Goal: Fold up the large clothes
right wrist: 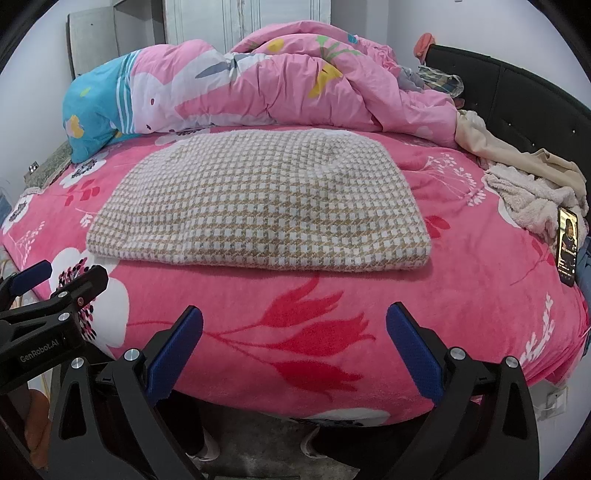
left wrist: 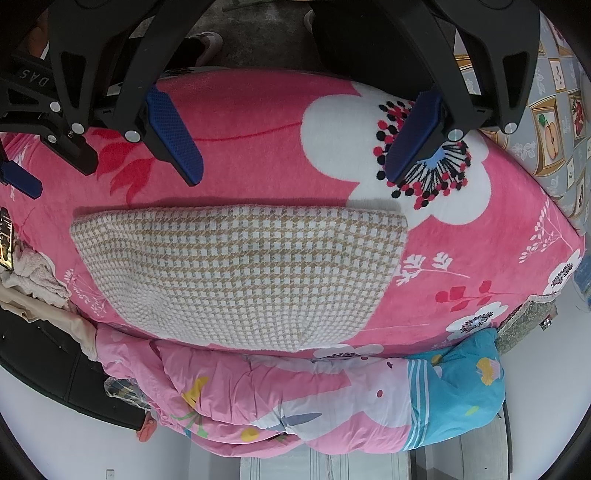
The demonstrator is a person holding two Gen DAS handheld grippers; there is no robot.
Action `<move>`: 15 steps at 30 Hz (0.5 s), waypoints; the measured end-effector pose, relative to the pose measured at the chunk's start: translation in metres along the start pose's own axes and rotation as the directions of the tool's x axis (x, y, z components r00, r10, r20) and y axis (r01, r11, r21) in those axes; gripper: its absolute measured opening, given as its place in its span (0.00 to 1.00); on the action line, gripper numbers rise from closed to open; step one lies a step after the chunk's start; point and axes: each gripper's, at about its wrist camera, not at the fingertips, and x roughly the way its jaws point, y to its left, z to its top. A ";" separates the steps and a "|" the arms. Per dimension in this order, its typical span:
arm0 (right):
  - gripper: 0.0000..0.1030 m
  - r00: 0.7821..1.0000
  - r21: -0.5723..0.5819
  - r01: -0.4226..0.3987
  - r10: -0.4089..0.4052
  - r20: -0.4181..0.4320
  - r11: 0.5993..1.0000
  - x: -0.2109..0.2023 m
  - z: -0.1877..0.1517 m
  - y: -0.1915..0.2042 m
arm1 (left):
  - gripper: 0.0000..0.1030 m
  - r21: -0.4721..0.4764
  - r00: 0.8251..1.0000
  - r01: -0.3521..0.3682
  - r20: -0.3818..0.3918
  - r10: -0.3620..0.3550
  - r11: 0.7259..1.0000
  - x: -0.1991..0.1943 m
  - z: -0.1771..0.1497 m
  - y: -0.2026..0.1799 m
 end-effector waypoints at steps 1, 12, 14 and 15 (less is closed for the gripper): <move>0.94 1.000 0.000 0.001 -0.001 0.000 1.000 0.000 0.000 0.000 | 0.93 -0.001 1.000 0.000 0.000 0.000 1.000 0.000 0.000 0.000; 0.94 1.000 0.000 0.002 -0.002 0.000 1.000 0.000 0.000 0.001 | 0.93 -0.001 1.000 0.000 0.001 0.000 1.000 0.000 0.000 0.000; 0.94 1.000 0.001 0.003 -0.003 -0.002 1.000 -0.001 0.000 0.001 | 0.93 -0.001 1.000 0.000 0.001 0.000 1.000 0.000 0.000 0.000; 0.94 1.000 -0.003 -0.001 0.001 -0.003 1.000 0.000 0.001 0.000 | 0.93 -0.001 1.000 0.000 0.001 0.000 1.000 0.000 0.000 0.001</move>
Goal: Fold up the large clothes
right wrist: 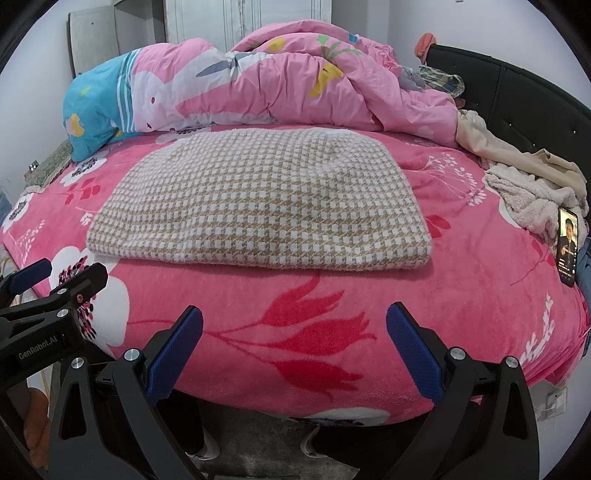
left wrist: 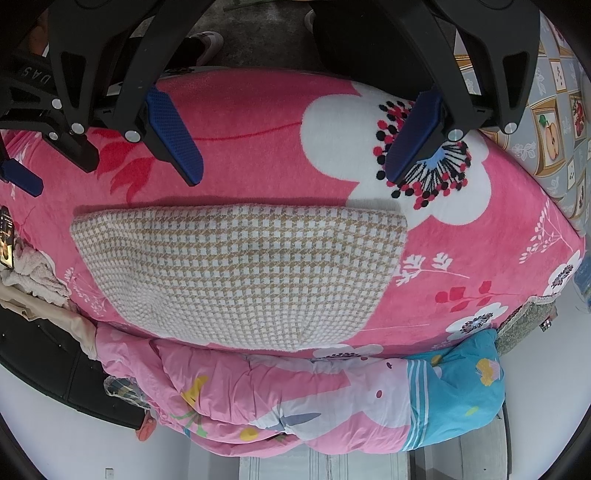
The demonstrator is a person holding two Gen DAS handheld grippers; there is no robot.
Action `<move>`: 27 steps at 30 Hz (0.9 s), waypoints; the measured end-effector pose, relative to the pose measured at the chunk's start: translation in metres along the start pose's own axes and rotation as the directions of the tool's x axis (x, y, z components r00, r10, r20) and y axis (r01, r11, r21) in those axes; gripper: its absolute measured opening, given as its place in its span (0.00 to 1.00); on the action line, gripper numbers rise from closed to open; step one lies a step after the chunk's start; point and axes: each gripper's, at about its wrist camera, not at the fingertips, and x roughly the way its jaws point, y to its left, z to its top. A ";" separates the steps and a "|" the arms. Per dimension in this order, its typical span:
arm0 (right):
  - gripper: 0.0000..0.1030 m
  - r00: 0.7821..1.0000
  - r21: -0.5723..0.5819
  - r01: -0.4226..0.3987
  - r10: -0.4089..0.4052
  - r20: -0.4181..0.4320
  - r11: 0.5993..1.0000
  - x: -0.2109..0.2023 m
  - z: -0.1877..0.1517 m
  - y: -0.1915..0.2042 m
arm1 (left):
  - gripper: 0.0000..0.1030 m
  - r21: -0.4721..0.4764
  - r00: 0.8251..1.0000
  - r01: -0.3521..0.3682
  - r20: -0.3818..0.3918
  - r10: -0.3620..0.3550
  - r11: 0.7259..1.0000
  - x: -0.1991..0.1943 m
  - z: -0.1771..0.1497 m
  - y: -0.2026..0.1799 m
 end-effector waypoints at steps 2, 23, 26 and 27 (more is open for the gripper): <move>0.94 1.000 -0.002 -0.001 0.001 -0.001 1.000 0.000 0.000 0.000 | 0.93 0.000 1.000 0.000 0.000 0.000 1.000 0.000 0.000 0.000; 0.94 1.000 -0.014 -0.008 0.008 0.000 1.000 0.002 0.001 -0.001 | 0.93 -0.001 1.000 -0.001 0.001 0.001 1.000 -0.001 0.001 0.002; 0.94 1.000 -0.012 -0.010 0.010 -0.002 1.000 0.002 0.001 -0.001 | 0.93 -0.003 1.000 0.001 -0.001 -0.001 1.000 -0.001 0.002 0.001; 0.94 1.000 -0.014 -0.008 0.008 0.000 1.000 0.002 0.002 -0.001 | 0.93 -0.003 1.000 0.000 0.000 0.000 1.000 -0.001 0.001 0.001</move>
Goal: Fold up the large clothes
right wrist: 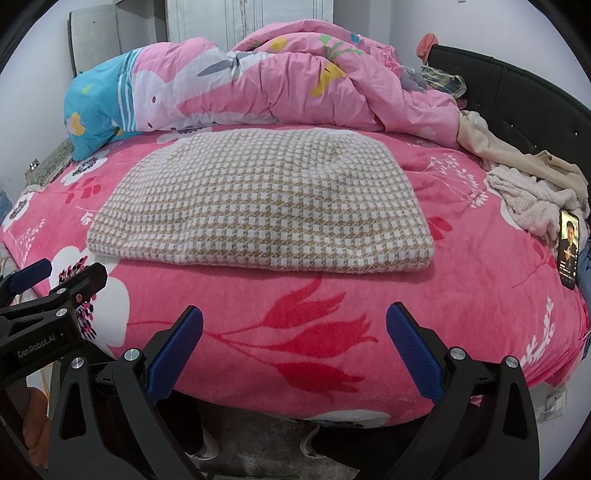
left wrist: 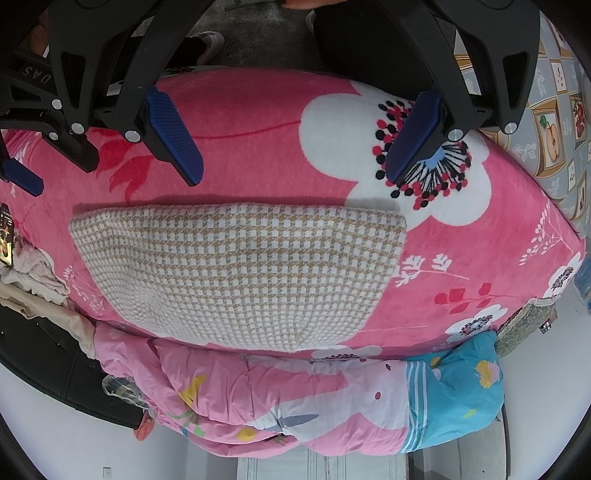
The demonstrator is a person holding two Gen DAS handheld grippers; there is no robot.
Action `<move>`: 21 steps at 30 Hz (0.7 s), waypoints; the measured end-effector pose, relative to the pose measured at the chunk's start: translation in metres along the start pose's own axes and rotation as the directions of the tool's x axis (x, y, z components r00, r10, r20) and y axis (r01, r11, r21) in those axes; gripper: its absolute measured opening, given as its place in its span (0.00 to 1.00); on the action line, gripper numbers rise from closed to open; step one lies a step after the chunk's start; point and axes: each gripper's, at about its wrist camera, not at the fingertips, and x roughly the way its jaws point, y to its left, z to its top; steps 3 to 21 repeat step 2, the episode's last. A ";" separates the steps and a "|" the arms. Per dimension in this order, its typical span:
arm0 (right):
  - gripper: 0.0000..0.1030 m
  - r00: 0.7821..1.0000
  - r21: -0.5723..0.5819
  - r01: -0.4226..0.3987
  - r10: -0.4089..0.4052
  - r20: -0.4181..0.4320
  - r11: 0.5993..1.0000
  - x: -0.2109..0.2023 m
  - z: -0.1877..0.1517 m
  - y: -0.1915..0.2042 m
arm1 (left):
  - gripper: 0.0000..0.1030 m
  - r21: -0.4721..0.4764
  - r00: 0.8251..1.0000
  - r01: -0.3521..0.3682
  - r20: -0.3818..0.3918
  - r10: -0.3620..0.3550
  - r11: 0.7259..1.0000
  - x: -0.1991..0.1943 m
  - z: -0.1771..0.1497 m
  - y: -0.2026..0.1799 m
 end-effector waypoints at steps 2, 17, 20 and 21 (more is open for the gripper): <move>0.94 1.000 0.000 -0.001 0.001 0.000 1.000 0.000 0.000 0.000 | 0.93 -0.002 1.000 -0.001 0.000 0.001 1.000 -0.001 0.001 0.001; 0.94 1.000 0.000 -0.001 0.001 0.000 1.000 0.000 0.000 0.000 | 0.93 -0.002 1.000 -0.001 0.000 0.001 1.000 -0.001 0.001 0.001; 0.94 1.000 0.000 -0.001 0.001 0.000 1.000 0.000 0.000 0.000 | 0.93 -0.002 1.000 -0.001 0.000 0.001 1.000 -0.001 0.001 0.001; 0.94 1.000 0.000 -0.001 0.001 0.000 1.000 0.000 0.000 0.000 | 0.93 -0.002 1.000 -0.001 0.000 0.001 1.000 -0.001 0.001 0.001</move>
